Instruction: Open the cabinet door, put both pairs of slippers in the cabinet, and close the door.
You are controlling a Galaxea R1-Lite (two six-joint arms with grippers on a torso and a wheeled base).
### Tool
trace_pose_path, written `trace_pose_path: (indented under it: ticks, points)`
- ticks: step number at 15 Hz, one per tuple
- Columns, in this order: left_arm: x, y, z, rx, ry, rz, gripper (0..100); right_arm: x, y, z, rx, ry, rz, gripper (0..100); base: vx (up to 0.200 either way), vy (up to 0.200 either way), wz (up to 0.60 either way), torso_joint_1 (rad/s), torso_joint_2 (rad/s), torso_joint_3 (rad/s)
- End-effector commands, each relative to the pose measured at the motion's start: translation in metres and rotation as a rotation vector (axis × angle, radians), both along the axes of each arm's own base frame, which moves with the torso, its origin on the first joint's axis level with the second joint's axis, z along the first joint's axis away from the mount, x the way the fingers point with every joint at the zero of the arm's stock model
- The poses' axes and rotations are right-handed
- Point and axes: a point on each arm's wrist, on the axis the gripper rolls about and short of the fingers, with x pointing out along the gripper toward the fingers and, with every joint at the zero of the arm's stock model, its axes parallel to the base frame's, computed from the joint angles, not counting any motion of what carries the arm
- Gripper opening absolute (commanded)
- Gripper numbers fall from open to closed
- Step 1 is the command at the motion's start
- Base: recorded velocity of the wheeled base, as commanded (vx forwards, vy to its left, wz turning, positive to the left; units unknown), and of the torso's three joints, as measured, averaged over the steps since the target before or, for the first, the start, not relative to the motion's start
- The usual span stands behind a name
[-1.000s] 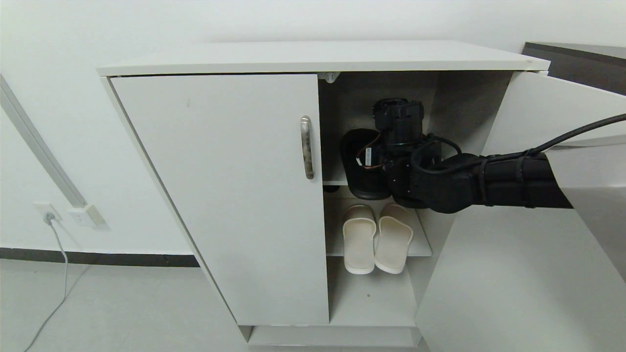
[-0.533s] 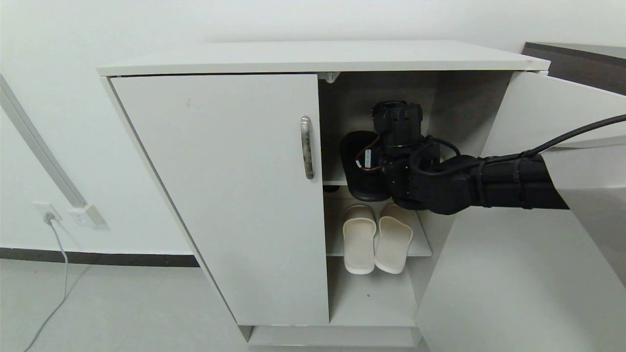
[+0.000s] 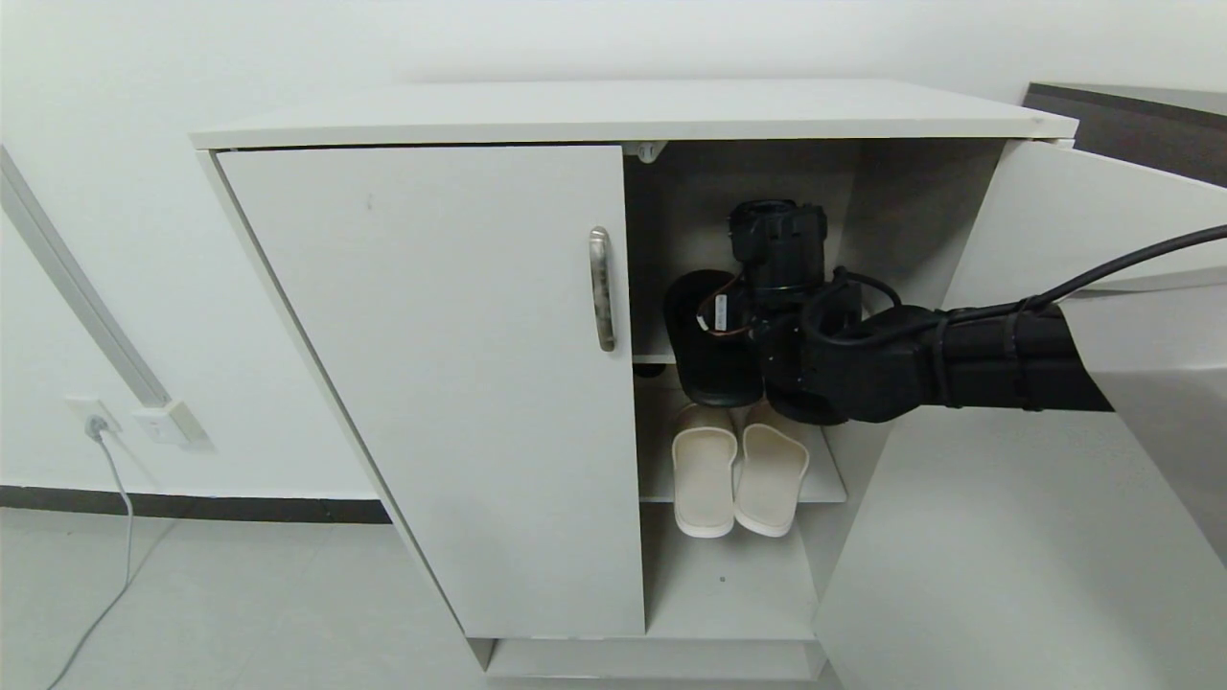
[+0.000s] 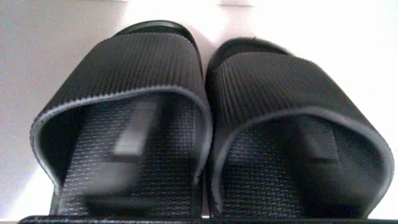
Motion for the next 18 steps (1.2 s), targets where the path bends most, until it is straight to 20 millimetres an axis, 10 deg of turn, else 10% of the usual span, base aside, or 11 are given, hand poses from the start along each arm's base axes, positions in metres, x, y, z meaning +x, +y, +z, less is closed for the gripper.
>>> trace_pose_path:
  ticks: [1,7,15,16,18]
  points:
    - [0.0,0.0,0.0,0.0,0.001,0.001,0,-0.002,0.001,-0.001,-0.005,0.005,0.003,100,0.0,0.0,0.0,0.0,0.0,0.0]
    - [0.0,0.0,0.0,0.0,0.001,-0.001,0,-0.028,-0.005,0.008,-0.017,0.017,0.022,100,0.0,0.0,0.0,0.0,0.0,0.0]
    - [0.0,0.0,0.0,0.0,0.001,-0.001,0,-0.115,-0.022,0.017,0.002,0.006,0.139,100,0.0,0.0,0.0,0.0,0.0,0.0]
    - [0.0,0.0,0.0,0.0,0.001,-0.001,0,-0.12,-0.025,0.015,0.0,0.008,0.145,0,0.0,0.0,0.0,0.0,0.0,0.0]
    - [0.0,0.0,0.0,0.0,0.001,-0.001,0,-0.133,-0.032,0.003,0.014,-0.002,0.166,0,0.0,0.0,0.0,0.0,0.0,0.0]
